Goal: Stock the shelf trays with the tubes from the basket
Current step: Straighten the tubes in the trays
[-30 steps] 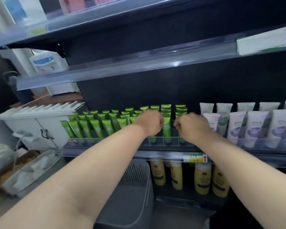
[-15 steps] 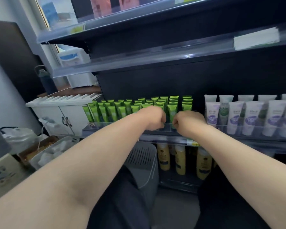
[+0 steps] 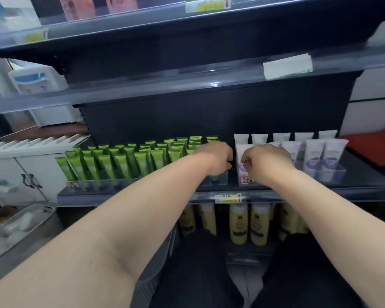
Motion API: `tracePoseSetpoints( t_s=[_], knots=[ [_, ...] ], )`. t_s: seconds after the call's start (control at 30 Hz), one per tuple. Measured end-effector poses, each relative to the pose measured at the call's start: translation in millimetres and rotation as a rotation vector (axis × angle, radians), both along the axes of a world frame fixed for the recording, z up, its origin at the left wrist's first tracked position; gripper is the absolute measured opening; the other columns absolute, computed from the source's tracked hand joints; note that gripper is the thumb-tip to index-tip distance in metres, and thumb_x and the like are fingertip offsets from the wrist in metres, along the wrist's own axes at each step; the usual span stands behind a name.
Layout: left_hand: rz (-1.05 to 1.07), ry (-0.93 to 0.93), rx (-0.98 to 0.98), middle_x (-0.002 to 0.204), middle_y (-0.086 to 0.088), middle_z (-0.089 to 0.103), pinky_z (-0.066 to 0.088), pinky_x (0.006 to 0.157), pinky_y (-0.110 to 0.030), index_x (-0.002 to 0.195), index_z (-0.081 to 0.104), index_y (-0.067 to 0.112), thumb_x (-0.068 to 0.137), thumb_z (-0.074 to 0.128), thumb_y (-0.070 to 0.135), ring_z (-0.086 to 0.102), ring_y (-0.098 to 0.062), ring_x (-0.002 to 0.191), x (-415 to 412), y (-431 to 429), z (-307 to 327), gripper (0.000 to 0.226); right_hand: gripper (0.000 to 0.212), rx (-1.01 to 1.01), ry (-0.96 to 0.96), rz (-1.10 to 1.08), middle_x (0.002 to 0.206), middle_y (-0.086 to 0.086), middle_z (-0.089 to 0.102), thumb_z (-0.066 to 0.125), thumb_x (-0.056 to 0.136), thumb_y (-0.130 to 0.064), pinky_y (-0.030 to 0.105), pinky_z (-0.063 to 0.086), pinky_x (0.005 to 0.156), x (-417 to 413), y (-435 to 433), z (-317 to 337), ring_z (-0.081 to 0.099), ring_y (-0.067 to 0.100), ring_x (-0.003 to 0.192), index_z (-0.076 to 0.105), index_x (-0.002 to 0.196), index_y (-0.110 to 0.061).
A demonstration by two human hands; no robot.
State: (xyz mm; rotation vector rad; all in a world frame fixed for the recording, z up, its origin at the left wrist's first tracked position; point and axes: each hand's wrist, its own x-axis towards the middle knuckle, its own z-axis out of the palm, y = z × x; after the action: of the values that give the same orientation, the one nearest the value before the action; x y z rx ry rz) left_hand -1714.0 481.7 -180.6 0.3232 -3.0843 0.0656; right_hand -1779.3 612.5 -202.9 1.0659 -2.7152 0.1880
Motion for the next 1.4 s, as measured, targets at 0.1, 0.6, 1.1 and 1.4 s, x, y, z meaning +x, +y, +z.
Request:
tracePoseSetpoints(
  t_s=[0.1, 0.6, 1.1, 1.4],
  knots=[
    [-0.044, 0.155, 0.088, 0.114, 0.002, 0.066, 0.049, 0.080, -0.031, 0.113, 0.066, 0.023, 0.092, 0.056, 0.030, 0.060, -0.021, 0.104, -27, -2, -13, 0.025, 0.030, -0.001, -0.016, -0.033, 0.110, -0.003, 0.065, 0.049, 0.091, -0.019, 0.029, 0.038, 0.071, -21, 14, -7, 0.055, 0.020, 0.092, 0.064, 0.109, -0.037],
    [-0.072, 0.110, 0.037, 0.114, 0.000, 0.066, 0.047, 0.086, -0.035, 0.119, 0.063, 0.025, 0.088, 0.063, 0.037, 0.053, -0.023, 0.110, -137, -26, -15, 0.033, 0.037, -0.074, 0.154, -0.025, 0.110, -0.005, 0.064, 0.059, 0.084, -0.014, 0.032, 0.033, 0.074, -135, 19, -20, 0.047, 0.021, 0.109, 0.062, 0.117, -0.029],
    [-0.066, 0.082, 0.150, 0.095, -0.002, 0.068, 0.038, 0.068, -0.027, 0.099, 0.071, 0.018, 0.096, 0.052, 0.028, 0.059, -0.022, 0.090, -156, -32, -35, 0.022, 0.025, -0.033, -0.009, -0.056, 0.103, -0.001, 0.062, 0.048, 0.096, -0.028, 0.038, 0.032, 0.094, -166, -6, -22, 0.048, 0.018, 0.108, 0.066, 0.111, -0.036],
    [-0.045, 0.040, 0.193, 0.091, 0.002, 0.066, 0.050, 0.070, -0.034, 0.095, 0.069, 0.021, 0.095, 0.047, 0.043, 0.060, -0.019, 0.086, -152, -33, -29, 0.031, 0.026, 0.016, -0.109, 0.008, 0.112, -0.001, 0.062, 0.045, 0.097, -0.033, 0.040, 0.031, 0.094, -163, -3, -17, 0.043, 0.020, 0.115, 0.061, 0.116, -0.038]
  ],
)
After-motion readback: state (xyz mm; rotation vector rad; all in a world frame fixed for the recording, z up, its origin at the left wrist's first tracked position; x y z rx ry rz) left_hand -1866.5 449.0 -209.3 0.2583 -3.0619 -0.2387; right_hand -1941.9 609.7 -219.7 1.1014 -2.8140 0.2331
